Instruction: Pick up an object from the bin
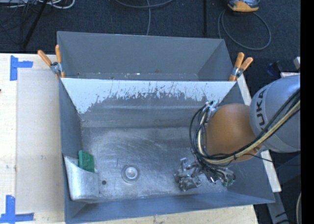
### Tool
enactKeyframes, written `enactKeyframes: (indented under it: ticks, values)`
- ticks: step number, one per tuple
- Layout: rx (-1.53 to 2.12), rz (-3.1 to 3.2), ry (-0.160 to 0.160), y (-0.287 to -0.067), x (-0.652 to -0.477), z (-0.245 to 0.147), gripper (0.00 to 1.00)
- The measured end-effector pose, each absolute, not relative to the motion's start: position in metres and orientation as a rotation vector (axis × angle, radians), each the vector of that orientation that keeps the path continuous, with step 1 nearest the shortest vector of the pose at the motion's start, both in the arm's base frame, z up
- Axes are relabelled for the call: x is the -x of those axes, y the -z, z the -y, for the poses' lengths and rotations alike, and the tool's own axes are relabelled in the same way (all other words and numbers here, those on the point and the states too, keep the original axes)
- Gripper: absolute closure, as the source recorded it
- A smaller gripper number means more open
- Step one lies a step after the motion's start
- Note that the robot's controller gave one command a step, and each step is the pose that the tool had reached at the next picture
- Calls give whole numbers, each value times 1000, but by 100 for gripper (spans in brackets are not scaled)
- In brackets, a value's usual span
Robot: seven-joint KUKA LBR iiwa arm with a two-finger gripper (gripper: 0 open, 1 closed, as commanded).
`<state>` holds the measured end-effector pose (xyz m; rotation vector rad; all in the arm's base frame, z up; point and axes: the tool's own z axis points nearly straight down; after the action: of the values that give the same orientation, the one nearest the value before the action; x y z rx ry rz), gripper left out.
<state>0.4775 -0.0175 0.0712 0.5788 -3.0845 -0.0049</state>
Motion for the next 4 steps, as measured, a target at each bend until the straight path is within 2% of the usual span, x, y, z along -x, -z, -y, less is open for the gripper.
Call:
enactKeyframes:
  ticks: [1, 3, 4]
  values:
    - [-580, 3084, 5, -71, -478, 17, 100]
    - [-614, 3085, 4, -72, -490, 83, 100]
    - [-631, 3081, -4, -77, -520, 122, 100]
